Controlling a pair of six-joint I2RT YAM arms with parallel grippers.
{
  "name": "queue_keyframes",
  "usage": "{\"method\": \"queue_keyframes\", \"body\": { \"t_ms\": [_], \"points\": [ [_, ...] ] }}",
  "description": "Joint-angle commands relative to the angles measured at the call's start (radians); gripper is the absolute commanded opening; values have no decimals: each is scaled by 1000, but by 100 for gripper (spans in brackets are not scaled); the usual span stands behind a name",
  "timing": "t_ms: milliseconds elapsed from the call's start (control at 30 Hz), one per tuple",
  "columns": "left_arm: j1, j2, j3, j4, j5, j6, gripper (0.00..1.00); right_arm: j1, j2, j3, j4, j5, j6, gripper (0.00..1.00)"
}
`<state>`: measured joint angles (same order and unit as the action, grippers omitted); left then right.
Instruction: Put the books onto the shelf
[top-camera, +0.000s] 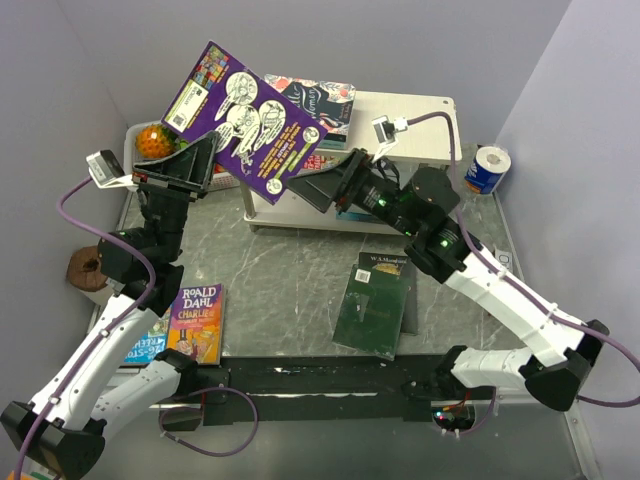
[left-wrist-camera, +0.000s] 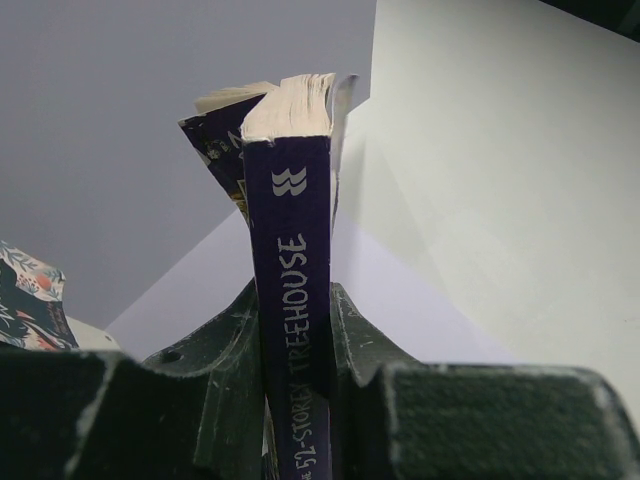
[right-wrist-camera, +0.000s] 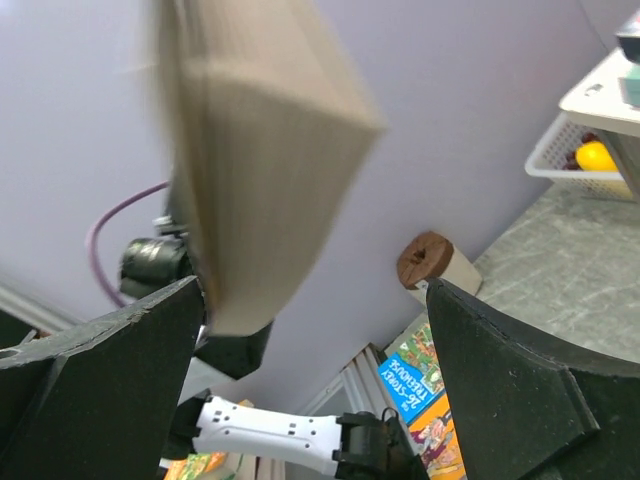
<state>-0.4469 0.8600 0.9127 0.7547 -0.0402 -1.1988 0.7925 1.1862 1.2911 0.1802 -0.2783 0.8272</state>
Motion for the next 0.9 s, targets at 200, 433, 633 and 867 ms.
{"method": "queue_keyframes", "body": {
  "t_ms": [200,433,633,867],
  "points": [
    [-4,-6,-1,137,43,-79,2,-52,85,148,84,-75,3,90],
    [-4,-19,-11,46,43,-36,19,-156,185,321,-93,-320,27,0],
    [-3,-32,81,-162,-78,119,95,-252,305,703,-509,-383,-103,0],
    [4,-84,134,-514,-392,286,97,-438,525,1205,-924,-517,-159,0]
  ]
}}
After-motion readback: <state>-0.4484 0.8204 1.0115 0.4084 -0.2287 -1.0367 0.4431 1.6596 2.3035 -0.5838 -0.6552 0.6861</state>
